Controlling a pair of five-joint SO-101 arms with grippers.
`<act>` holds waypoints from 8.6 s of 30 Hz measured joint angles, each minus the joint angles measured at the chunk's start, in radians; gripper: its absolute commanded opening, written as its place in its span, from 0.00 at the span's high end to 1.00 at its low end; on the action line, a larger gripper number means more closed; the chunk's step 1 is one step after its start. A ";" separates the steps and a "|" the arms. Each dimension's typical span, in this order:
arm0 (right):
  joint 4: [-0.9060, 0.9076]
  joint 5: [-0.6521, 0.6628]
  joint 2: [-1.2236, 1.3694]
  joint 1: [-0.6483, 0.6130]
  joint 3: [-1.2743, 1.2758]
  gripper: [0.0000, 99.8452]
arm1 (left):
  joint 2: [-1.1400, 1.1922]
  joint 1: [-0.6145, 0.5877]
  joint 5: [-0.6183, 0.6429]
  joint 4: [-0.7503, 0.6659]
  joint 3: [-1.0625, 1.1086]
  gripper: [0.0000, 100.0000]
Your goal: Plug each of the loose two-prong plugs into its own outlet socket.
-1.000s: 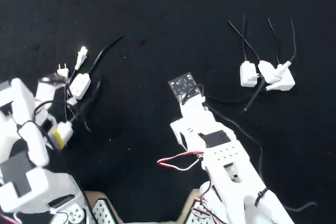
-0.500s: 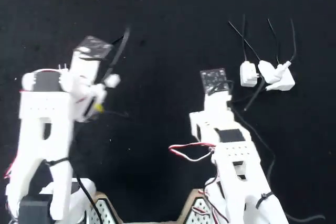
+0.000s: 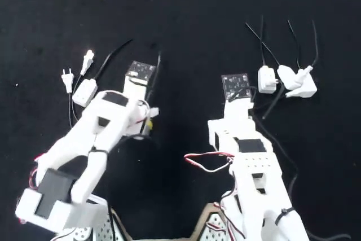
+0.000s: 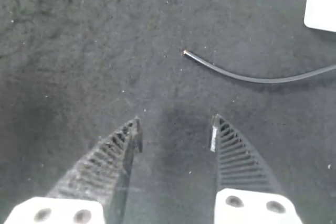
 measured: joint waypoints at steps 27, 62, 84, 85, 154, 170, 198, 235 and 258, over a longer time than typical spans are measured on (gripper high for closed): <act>-0.002 0.000 0.000 0.000 0.000 0.80 | 0.104 -0.180 -0.035 0.198 -0.264 0.82; -0.002 0.000 0.000 0.000 0.000 0.80 | 0.296 0.044 -0.035 0.226 -0.546 0.82; -0.002 -0.094 0.000 0.097 -0.020 0.80 | 0.364 0.044 0.054 0.084 -0.746 0.82; -0.002 -0.094 0.000 0.097 -0.020 0.80 | 0.390 0.034 0.104 0.051 -0.744 0.82; -0.002 -0.095 0.000 0.193 -0.048 0.80 | 0.345 0.201 0.468 0.051 -0.562 0.78; -0.002 -0.095 0.000 0.193 -0.048 0.80 | 0.470 0.123 0.671 0.074 -0.571 0.76; -0.002 -0.095 0.000 0.193 -0.048 0.80 | -0.060 -0.216 0.359 0.100 -0.008 0.76; -0.002 -0.095 0.000 0.193 -0.048 0.80 | 0.471 -0.669 -0.365 -0.003 -0.738 0.76; -0.002 -0.095 0.000 0.193 -0.048 0.80 | 0.697 -0.647 -0.250 0.044 -0.951 0.97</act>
